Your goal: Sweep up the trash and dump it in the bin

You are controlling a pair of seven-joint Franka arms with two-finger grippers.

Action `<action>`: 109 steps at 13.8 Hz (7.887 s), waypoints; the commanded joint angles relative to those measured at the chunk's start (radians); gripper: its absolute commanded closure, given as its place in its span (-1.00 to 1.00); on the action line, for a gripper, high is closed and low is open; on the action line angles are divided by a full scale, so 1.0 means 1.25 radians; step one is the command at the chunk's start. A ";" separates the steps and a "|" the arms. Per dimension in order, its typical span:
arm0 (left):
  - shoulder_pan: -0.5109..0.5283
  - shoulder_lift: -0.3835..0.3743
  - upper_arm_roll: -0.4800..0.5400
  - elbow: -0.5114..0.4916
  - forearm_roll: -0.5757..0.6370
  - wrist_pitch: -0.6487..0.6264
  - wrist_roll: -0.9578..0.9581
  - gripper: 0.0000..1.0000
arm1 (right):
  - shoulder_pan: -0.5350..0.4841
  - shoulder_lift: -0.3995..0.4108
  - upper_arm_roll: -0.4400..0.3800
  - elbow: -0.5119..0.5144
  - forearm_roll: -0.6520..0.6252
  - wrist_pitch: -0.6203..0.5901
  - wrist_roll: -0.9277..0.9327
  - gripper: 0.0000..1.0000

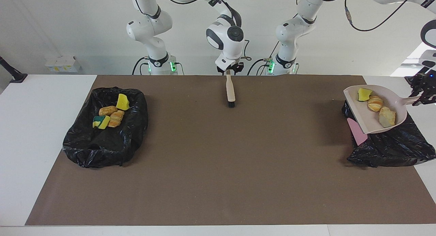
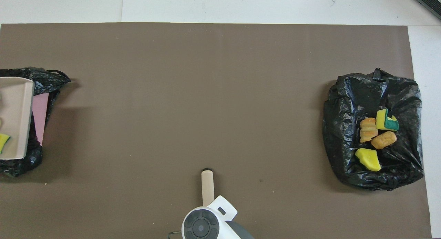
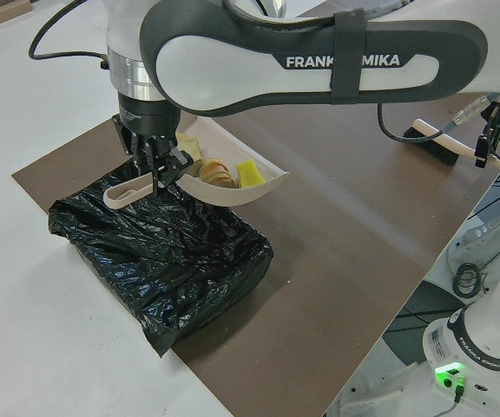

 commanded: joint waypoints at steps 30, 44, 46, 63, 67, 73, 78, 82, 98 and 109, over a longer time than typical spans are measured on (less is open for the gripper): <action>-0.230 -0.158 -0.019 -0.210 0.351 -0.005 -0.614 1.00 | -0.488 -0.017 -0.120 0.587 -0.286 -0.391 -0.387 -1.00; -0.573 -0.174 -0.027 -0.213 -0.131 -0.094 -1.702 1.00 | -0.411 -0.027 -0.286 0.617 -0.221 -0.467 -0.466 -1.00; -0.610 -0.169 -0.028 -0.208 -0.169 -0.079 -1.759 1.00 | -0.419 -0.038 -0.288 0.612 -0.221 -0.494 -0.488 -1.00; -0.826 0.100 -0.040 -0.213 -0.221 0.289 -2.084 -0.99 | -0.409 -0.044 -0.323 0.601 -0.204 -0.477 -0.517 -1.00; -0.789 0.048 -0.032 -0.206 -0.218 0.258 -2.073 -1.00 | -0.413 -0.043 -0.321 0.601 -0.205 -0.465 -0.517 -1.00; -0.652 -0.008 -0.028 -0.179 -0.219 0.204 -1.935 -1.00 | -0.417 -0.042 -0.322 0.601 -0.210 -0.463 -0.518 -1.00; -0.535 -0.052 -0.027 -0.179 -0.227 0.132 -1.781 -1.00 | -0.417 -0.042 -0.322 0.601 -0.211 -0.465 -0.517 -1.00; -0.436 -0.093 -0.027 -0.184 -0.226 0.072 -1.666 -1.00 | -0.420 -0.041 -0.323 0.602 -0.211 -0.463 -0.511 -1.00; -0.379 -0.241 -0.024 -0.164 -0.134 -0.158 -1.552 -1.00 | -0.448 -0.042 -0.327 0.601 -0.212 -0.466 -0.512 -1.00; -0.379 -0.219 -0.023 -0.072 -0.132 -0.234 -1.517 -1.00 | -0.448 -0.042 -0.327 0.600 -0.212 -0.466 -0.513 -1.00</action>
